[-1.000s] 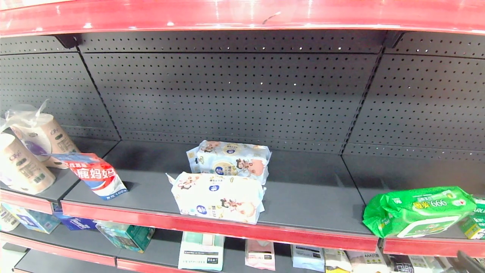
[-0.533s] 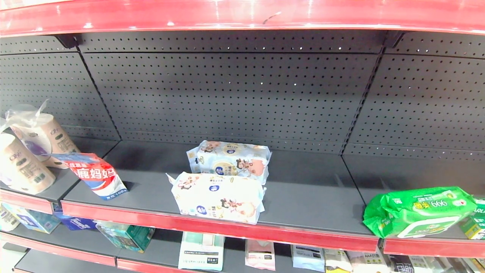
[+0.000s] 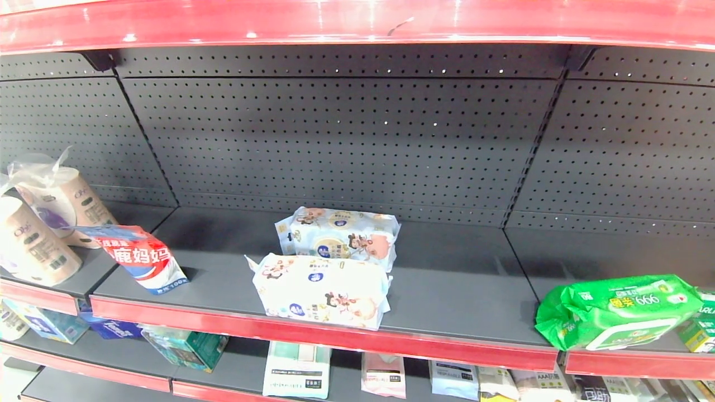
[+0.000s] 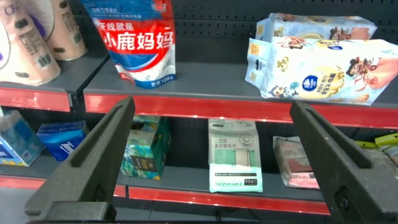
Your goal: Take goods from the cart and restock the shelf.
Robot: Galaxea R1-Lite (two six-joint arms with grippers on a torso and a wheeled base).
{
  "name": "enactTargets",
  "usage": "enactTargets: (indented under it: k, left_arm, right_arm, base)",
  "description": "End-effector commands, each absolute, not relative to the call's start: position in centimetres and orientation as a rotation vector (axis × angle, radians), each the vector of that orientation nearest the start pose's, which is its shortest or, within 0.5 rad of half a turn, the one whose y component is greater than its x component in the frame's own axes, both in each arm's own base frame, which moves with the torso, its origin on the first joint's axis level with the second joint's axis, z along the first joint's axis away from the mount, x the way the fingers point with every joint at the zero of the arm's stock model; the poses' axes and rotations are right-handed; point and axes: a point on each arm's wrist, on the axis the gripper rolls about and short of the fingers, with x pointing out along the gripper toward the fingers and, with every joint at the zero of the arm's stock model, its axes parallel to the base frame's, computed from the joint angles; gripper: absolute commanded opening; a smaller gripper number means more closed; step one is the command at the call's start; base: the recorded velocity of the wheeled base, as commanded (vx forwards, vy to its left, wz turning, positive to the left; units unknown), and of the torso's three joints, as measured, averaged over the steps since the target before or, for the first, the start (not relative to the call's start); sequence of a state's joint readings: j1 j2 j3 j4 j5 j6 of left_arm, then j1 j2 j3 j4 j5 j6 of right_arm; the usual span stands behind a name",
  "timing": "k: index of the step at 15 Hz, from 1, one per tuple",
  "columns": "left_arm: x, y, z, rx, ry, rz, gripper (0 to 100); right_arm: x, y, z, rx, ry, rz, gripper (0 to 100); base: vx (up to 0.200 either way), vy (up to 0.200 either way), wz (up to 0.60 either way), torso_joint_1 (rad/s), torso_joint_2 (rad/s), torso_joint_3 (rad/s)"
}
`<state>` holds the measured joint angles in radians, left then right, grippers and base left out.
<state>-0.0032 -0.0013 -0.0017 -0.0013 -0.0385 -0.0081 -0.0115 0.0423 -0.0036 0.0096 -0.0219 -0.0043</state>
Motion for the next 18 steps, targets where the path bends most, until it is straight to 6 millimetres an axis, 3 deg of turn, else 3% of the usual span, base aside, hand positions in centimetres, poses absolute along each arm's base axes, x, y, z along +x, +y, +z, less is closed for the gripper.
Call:
enactTargets:
  k: [1,9,18]
  left_arm:
    - [-2.29,-0.08,7.61,-0.009,-0.003,-0.041,100]
    - [-2.29,-0.08,7.61,-0.008,-0.003,-0.041,100]
    - [-2.29,-0.08,7.61,-0.008,-0.003,-0.043,100]
  right_arm:
    - [-2.27,-0.06,7.5,-0.006,0.011,-0.021,100]
    - [-2.27,-0.06,7.5,-0.005,0.011,-0.021,100]
    - [-2.27,-0.06,7.5,-0.005,0.011,-0.02,100]
  base:
    - [0.0,0.0,0.0,0.0,0.0,0.0]
    - [0.0,0.0,0.0,0.0,0.0,0.0]
    - [0.0,0.0,-0.53,0.003,0.0,0.002]
